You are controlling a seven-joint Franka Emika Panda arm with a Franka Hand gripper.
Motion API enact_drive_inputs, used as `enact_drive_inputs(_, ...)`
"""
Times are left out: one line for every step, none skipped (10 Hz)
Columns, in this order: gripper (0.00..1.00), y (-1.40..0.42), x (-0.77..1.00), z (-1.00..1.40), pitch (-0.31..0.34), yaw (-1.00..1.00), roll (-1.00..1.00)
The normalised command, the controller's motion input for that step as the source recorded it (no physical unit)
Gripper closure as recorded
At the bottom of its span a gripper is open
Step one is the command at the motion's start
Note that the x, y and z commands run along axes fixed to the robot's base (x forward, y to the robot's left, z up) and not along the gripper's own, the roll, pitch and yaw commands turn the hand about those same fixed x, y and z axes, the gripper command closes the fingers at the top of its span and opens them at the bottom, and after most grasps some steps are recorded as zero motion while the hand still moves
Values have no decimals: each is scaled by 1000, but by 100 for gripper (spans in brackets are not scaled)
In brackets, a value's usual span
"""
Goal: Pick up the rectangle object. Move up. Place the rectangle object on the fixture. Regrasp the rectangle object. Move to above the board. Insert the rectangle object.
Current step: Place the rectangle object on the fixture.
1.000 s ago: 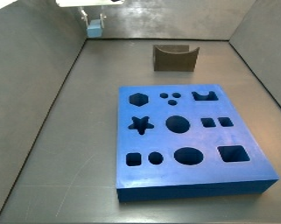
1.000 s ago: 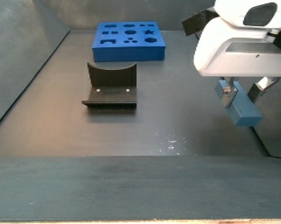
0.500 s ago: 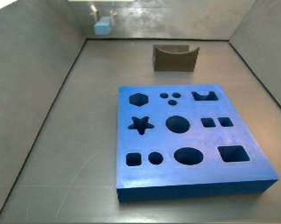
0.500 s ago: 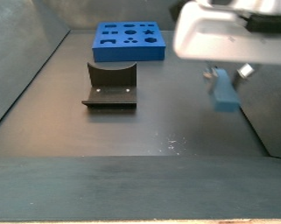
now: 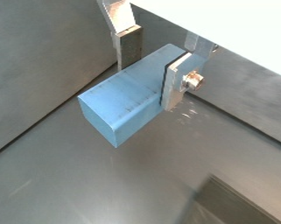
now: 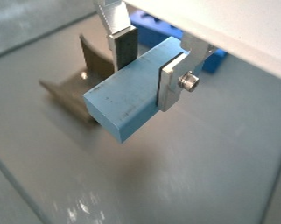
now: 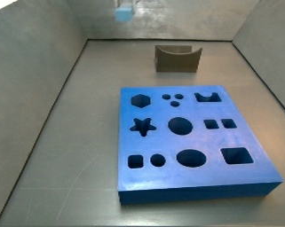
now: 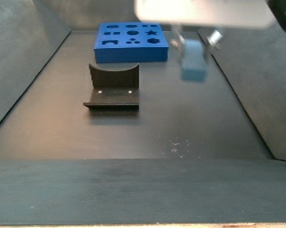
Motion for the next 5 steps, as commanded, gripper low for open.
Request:
enact_drive_inputs(100,-274,1000,656,217,21,114)
enact_drive_inputs(100,-244,1000,604,223,22,115)
enact_drive_inputs(100,-170,868,415,224,26,116)
enact_drive_inputs(100,-110,717,234,224,25,123)
enact_drive_inputs(100,-52,567,100,230,24,113)
